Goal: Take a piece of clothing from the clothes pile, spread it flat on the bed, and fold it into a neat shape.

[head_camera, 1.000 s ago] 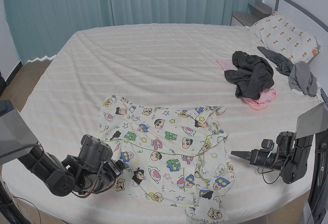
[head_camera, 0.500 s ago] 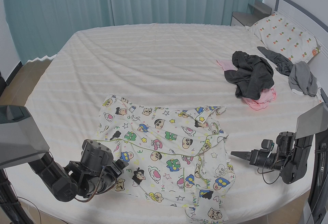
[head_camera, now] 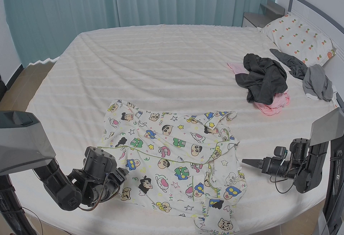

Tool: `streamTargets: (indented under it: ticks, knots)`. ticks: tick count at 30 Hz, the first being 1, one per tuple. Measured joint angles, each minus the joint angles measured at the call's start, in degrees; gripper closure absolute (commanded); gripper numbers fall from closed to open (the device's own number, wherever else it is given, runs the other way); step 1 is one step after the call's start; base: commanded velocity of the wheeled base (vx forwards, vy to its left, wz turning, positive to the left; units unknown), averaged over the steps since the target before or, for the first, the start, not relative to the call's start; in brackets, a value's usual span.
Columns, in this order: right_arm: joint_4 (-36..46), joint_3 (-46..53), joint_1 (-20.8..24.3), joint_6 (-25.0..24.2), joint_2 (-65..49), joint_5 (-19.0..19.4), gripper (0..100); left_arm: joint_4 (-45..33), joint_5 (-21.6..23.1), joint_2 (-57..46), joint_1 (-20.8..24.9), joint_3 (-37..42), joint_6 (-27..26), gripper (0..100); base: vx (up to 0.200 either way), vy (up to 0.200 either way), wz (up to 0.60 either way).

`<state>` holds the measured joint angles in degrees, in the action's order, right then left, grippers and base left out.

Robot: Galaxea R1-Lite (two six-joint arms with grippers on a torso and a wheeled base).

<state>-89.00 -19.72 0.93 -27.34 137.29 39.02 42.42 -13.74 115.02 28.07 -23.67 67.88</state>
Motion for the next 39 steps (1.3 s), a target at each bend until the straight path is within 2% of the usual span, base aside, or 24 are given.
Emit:
streamTargets:
  ticks: [4,19,27,33,39]
  knots:
    - [0.0,0.0,0.0,0.0,0.0,0.0,0,1.0,-2.4,0.3,-0.1,1.0,-0.1,100,0.000,0.000,0.00]
    - [0.0,0.1,0.1,0.1,0.0,0.0,0,3.5,-4.1,1.2,-3.5,1.6,-1.7,100,0.000,0.000,0.00]
    - [0.0,0.9,0.6,0.0,-0.7,0.2,0,4.5,-3.8,-4.4,-10.3,1.3,-10.8,100,0.000,0.000,0.00]
    - [0.0,1.1,0.8,-0.1,-1.0,0.3,0,9.6,0.4,-6.9,-15.9,1.1,-16.9,100,0.000,0.000,0.00]
    - [0.0,1.2,0.8,-0.1,-1.1,0.2,0,11.0,2.0,-6.4,-19.0,0.9,-18.0,100,0.000,0.000,0.00]
